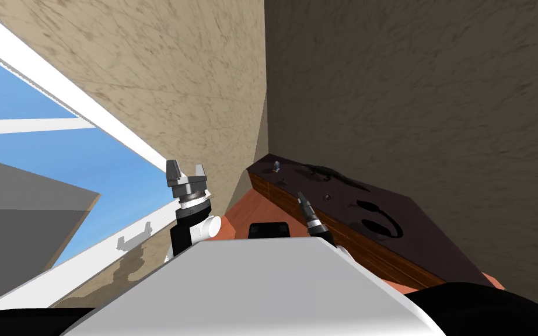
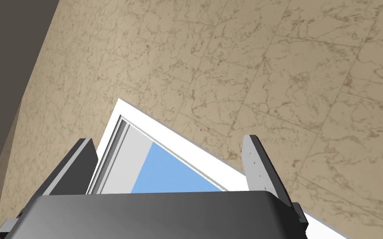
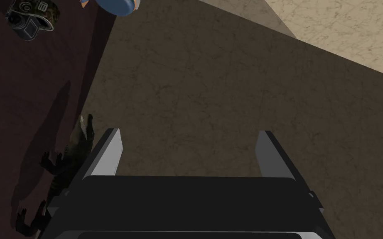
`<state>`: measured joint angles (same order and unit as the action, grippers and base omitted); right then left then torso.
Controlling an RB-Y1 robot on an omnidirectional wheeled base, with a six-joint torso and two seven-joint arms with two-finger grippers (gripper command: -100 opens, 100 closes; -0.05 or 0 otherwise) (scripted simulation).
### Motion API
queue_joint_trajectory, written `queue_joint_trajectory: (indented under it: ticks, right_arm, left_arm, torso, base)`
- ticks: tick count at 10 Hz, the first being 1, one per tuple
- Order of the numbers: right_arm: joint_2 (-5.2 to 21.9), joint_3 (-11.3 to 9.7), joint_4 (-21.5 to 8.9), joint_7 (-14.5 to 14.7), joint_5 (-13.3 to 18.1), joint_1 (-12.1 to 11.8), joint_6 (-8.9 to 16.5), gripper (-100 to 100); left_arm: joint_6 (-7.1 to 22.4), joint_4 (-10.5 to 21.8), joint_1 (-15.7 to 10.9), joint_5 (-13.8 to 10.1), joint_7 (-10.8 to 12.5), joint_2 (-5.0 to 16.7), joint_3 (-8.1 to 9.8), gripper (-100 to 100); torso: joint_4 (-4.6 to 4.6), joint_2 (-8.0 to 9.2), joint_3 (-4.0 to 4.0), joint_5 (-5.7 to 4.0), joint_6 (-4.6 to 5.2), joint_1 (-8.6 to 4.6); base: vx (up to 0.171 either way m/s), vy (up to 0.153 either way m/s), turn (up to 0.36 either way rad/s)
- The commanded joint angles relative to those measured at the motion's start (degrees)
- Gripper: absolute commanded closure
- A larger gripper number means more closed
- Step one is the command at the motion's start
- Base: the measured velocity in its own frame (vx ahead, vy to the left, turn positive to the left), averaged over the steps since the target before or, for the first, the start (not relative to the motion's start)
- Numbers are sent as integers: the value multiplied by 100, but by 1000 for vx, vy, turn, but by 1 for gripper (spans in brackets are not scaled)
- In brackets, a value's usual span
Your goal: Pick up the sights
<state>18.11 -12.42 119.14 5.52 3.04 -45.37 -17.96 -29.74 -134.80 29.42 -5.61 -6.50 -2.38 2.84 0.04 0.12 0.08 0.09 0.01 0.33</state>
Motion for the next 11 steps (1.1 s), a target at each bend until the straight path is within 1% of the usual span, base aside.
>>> queue_joint_trajectory:
  ticks: [1, 2, 4, 5, 6, 8, 9, 10, 11]
  right_arm:
    - [171, -77, -128, 95, 92, -148, 238, -100]
    - [171, -77, -128, 95, 92, -148, 238, -100]
    - [449, -236, -361, 299, 295, -492, 570, -100]
    - [449, -236, -361, 299, 295, -492, 576, -100]
    - [586, -309, -486, 406, 407, -659, 747, -100]
    - [858, -442, -750, 629, 652, -980, 1105, -100]
    - [858, -442, -750, 629, 652, -980, 1105, -100]
    - [992, -500, -889, 744, 784, -1132, 1283, -100]
    - [1123, -553, -1031, 860, 921, -1277, 1450, -100]
  left_arm:
    - [0, 0, 0, 0, 0, 0, 0, 0]
    - [0, 0, -1, 0, 0, 0, -1, 0]
    - [0, 0, 0, 0, 0, 0, 0, 0]
    - [0, 0, 0, 0, 0, 0, -1, 0]
    - [0, 0, 0, 0, 0, 0, 0, 0]
    - [0, 0, 0, 0, 0, 0, 0, 0]
    - [0, 0, 0, 0, 0, 0, 0, 0]
    - [0, 0, 1, 0, 0, 0, 0, 0]
    - [0, 0, 1, 0, 0, 0, 0, 0]
  torso:
    - [0, 0, 0, 0, 0, 0]
    - [0, 3, 1, 0, -2, 3]
    - [-2, -5, -3, 0, -2, 1]
    - [-2, -3, -2, 3, -1, 21]
    - [-1, -5, -3, 2, 1, 6]
    - [-5, -24, -14, 1, -2, 6]
    - [-7, -28, -16, 3, -1, 16]
    - [-5, -20, -13, 4, 2, 13]
    - [-5, -17, -10, 4, 2, 12]
  base:
    - [-10, 115, 208]
    - [-1, 82, 88]
    - [16, 141, 256]
    - [20, 113, 97]
    - [53, 101, 224]
    - [87, 141, 351]
    - [61, 137, 117]
    - [67, 130, 188]
    - [96, 105, 389]
